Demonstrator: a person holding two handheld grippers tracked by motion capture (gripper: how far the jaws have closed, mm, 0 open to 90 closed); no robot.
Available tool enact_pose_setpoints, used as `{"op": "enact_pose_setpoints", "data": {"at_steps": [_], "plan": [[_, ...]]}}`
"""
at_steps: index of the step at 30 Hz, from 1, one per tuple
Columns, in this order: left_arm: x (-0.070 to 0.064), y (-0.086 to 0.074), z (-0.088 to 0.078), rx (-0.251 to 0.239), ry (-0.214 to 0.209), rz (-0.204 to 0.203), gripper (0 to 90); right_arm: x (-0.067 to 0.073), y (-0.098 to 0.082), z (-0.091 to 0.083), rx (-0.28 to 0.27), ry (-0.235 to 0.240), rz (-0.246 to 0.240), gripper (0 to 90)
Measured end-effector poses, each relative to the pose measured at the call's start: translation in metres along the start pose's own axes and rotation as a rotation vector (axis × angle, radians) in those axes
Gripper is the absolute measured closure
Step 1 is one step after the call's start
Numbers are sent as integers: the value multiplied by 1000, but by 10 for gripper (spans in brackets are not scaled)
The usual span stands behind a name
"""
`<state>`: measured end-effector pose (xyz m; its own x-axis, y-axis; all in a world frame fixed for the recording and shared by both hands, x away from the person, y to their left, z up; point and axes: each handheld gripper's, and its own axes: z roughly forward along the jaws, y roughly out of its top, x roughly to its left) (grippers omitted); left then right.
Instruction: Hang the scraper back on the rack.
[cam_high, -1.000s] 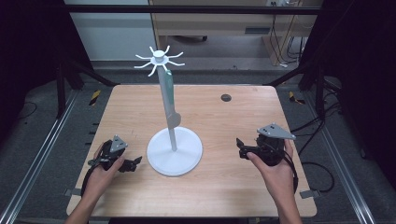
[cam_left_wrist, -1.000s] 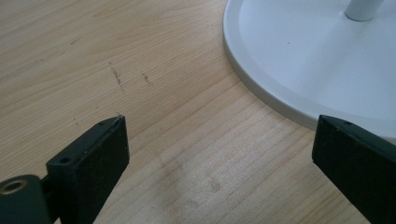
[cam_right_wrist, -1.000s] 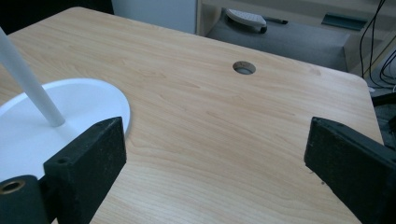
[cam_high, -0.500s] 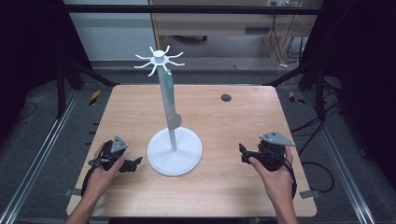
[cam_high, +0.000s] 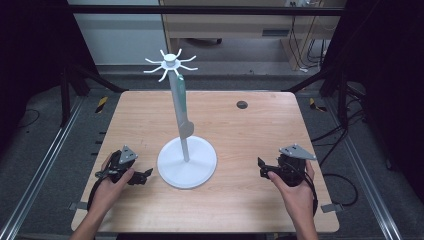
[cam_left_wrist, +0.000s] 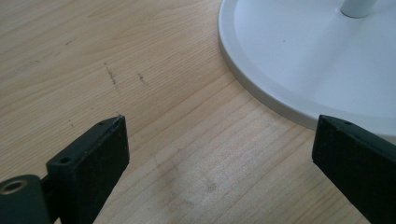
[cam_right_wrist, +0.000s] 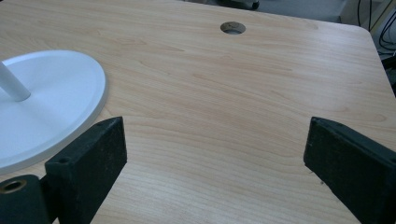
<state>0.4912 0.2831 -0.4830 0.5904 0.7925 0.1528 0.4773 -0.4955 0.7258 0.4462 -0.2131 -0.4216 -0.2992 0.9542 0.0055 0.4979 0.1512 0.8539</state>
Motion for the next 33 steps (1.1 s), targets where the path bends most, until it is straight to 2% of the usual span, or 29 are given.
{"op": "enact_pose_setpoints", "data": {"at_steps": [20, 33], "plan": [[0, 0, 0, 2, 0, 4, 36, -4, -18, 15, 77, 16, 16, 66], [-1, 0, 0, 7, -3, 6, 36, -2, -30, 32, 140, 34, 20, 66]]}}
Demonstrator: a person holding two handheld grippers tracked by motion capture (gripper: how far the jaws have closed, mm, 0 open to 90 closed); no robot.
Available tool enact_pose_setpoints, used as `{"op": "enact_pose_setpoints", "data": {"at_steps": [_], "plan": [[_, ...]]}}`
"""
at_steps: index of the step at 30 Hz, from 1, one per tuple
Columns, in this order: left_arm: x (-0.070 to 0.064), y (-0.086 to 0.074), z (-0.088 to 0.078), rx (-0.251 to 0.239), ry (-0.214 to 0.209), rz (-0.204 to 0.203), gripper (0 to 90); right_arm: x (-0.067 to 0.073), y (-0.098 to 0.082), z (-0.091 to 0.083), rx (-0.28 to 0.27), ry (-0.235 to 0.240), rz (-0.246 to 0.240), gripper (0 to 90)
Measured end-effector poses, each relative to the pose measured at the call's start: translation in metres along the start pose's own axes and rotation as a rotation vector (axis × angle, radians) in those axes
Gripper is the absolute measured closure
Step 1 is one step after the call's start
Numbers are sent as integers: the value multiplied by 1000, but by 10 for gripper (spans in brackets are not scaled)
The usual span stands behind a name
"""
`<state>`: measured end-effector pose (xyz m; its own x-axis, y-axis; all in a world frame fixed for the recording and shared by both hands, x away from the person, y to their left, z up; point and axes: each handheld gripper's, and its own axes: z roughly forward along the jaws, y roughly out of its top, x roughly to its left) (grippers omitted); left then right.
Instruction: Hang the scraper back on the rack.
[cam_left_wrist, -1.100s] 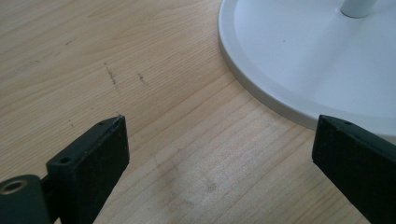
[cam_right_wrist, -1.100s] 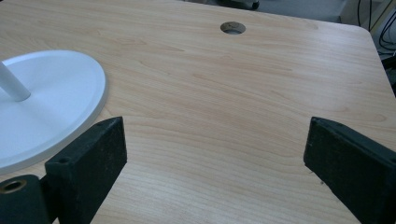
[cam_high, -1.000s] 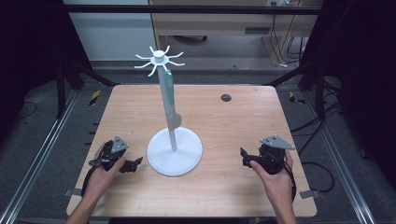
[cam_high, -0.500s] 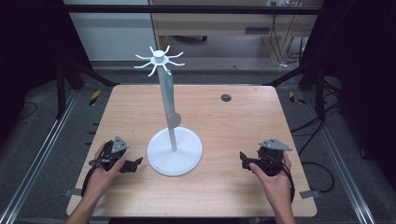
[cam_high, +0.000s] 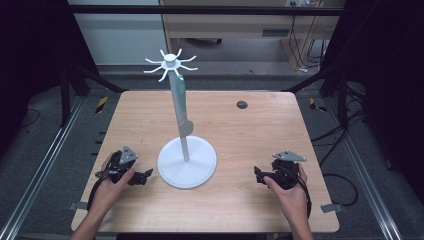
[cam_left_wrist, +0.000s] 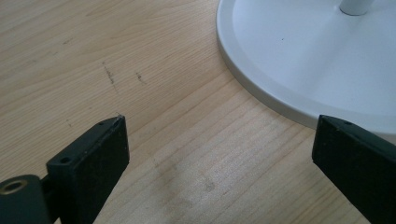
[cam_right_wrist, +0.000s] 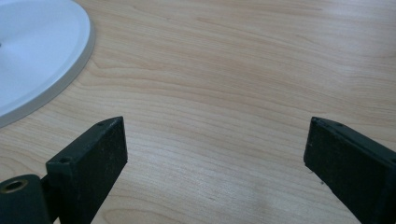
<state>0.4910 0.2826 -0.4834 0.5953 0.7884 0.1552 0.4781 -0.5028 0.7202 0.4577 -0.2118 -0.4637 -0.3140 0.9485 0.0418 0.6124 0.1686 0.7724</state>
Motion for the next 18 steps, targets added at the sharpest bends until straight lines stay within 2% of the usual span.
{"op": "enact_pose_setpoints", "data": {"at_steps": [18], "plan": [[0, 0, 1, 0, -2, 2, 36, -3, -2, 20, 30, 11, 20, 74]]}}
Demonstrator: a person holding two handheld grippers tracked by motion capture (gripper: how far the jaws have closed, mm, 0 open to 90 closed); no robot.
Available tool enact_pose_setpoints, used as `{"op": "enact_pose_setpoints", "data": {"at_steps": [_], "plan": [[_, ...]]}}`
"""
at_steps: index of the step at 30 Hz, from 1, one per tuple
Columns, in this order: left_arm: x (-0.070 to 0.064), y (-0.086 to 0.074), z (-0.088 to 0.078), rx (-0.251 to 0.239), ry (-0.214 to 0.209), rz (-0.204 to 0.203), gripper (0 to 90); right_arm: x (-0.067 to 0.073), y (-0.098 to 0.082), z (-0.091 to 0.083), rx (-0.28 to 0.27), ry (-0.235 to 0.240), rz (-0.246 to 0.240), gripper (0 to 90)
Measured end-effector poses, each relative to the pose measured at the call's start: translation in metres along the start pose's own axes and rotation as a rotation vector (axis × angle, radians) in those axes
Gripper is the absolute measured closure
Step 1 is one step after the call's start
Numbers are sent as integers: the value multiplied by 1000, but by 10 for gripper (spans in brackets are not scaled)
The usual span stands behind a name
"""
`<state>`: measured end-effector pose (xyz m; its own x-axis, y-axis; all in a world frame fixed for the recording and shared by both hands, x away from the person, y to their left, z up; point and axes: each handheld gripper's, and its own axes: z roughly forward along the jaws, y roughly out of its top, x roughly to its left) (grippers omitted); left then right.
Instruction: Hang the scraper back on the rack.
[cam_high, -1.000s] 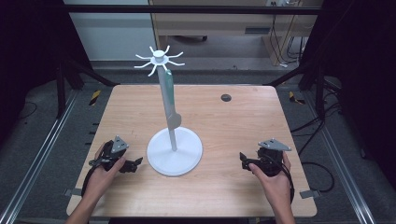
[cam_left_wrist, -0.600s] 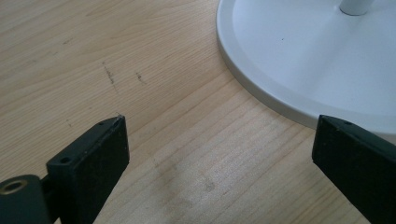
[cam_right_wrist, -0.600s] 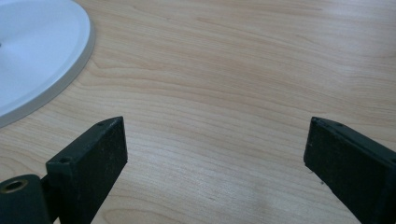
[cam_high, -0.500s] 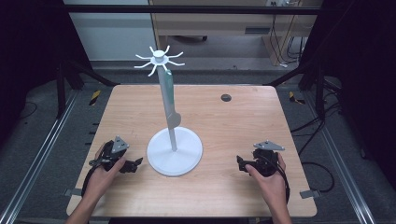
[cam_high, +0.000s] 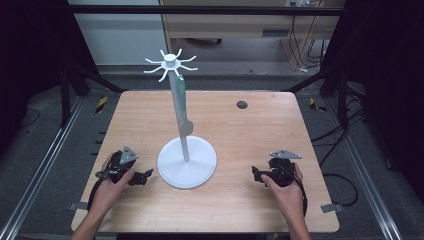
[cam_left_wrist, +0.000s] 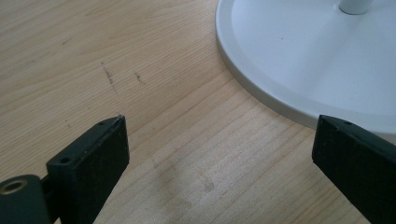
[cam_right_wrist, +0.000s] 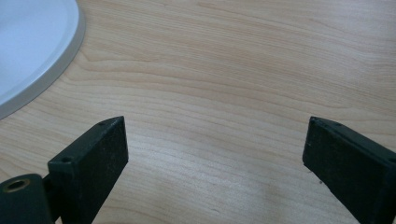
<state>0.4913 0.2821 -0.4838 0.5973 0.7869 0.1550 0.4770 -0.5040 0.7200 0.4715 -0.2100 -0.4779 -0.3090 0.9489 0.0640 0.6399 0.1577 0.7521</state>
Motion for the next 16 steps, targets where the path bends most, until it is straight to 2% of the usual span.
{"op": "enact_pose_setpoints", "data": {"at_steps": [6, 16], "plan": [[0, 0, 0, 0, 1, 0, 36, -3, 1, 5, -3, -3, 15, 74], [0, 2, 2, 1, 1, 3, 36, -6, -3, 11, -6, -6, 13, 73]]}}
